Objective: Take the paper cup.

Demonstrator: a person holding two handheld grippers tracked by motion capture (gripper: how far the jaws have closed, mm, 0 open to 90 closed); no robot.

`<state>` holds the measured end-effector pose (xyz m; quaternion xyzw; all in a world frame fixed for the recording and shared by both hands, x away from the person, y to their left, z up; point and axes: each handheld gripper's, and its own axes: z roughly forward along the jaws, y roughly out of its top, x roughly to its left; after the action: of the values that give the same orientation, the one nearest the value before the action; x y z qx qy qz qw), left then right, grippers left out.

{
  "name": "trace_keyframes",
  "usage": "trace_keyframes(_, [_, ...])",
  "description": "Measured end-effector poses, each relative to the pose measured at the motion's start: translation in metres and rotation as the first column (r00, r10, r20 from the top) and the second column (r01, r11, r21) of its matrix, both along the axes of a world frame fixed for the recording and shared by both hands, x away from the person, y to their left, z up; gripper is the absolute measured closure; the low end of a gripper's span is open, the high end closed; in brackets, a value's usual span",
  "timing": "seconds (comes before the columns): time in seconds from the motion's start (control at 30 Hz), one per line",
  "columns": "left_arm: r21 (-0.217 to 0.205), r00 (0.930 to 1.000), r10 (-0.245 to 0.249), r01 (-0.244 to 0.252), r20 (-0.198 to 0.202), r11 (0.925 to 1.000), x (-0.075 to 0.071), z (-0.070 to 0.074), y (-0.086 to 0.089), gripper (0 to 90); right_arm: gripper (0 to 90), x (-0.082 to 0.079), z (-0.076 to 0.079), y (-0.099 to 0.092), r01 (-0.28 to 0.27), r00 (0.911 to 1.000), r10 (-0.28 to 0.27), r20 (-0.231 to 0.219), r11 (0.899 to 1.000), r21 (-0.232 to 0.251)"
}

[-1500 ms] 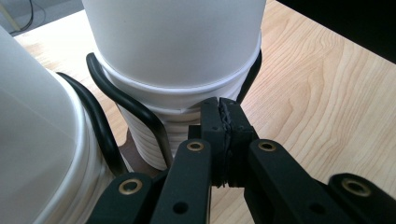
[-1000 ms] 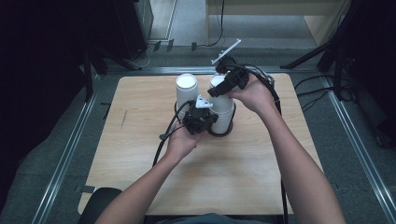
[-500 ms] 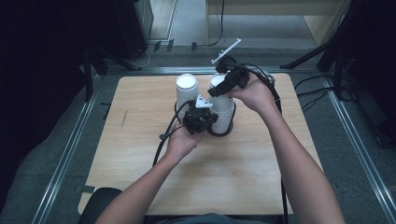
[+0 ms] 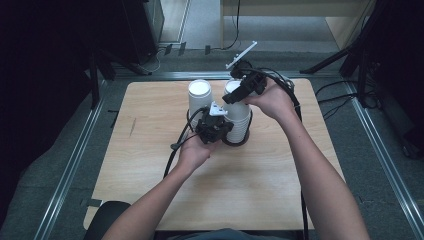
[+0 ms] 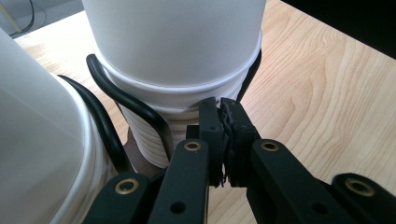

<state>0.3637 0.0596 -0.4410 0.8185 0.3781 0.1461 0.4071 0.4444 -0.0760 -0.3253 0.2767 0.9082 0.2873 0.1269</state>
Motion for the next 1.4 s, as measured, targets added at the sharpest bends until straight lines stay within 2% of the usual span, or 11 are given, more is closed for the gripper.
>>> trace_keyframes(0.3, [0.004,1.0000,0.000,0.000,0.005,1.0000,0.000,0.000,-0.001,87.0,24.3,0.001,0.002,0.002,0.025,0.9995,-0.025,-0.017,1.000,-0.006])
trace_keyframes(0.63, [0.007,1.0000,0.003,-0.003,0.004,1.0000,0.000,0.001,0.000,86.3,25.0,0.001,0.004,0.002,0.029,0.9995,-0.029,-0.012,1.000,-0.005])
trace_keyframes(0.7, [0.007,1.0000,0.008,-0.008,0.006,0.9999,0.000,0.001,0.000,85.4,25.1,0.000,0.012,-0.001,0.029,0.9995,-0.030,0.009,0.999,0.037])
trace_keyframes(0.73, [0.010,0.9999,0.010,-0.011,0.008,0.9999,0.001,0.001,0.000,85.4,25.1,0.000,0.012,-0.001,0.029,0.9995,-0.030,0.009,0.999,0.037])
trace_keyframes(0.77, [0.005,0.9999,0.011,-0.011,0.006,0.9999,0.001,0.001,0.001,84.3,25.1,-0.001,0.025,-0.005,0.033,0.9993,-0.034,0.017,0.997,0.066])
trace_keyframes(0.9, [0.003,0.9999,0.011,-0.011,0.003,0.9999,0.001,0.001,0.001,82.5,25.0,-0.004,0.043,-0.007,0.029,0.9992,-0.030,0.026,0.998,0.059])
trace_keyframes(1.17, [-0.018,0.9998,-0.009,0.009,-0.016,0.9998,0.001,0.003,0.003,79.1,24.8,-0.013,0.078,-0.016,0.027,0.9989,-0.030,0.037,0.997,0.076])
trace_keyframes(1.2, [-0.018,0.9998,-0.009,0.009,-0.016,0.9998,0.001,0.003,0.003,78.7,24.8,-0.013,0.078,-0.016,0.027,0.9989,-0.030,0.037,0.997,0.076])
trace_keyframes(1.23, [-0.028,0.9996,-0.019,0.018,-0.023,0.9994,0.001,0.004,0.003,78.0,24.8,-0.016,0.085,-0.020,0.025,0.9989,-0.029,0.037,0.996,0.087])
trace_keyframes(1.4, [-0.039,0.9982,-0.040,0.039,-0.044,0.9985,0.001,0.005,0.003,75.6,24.8,-0.021,0.096,-0.028,0.030,0.9985,-0.033,0.044,0.997,0.069])
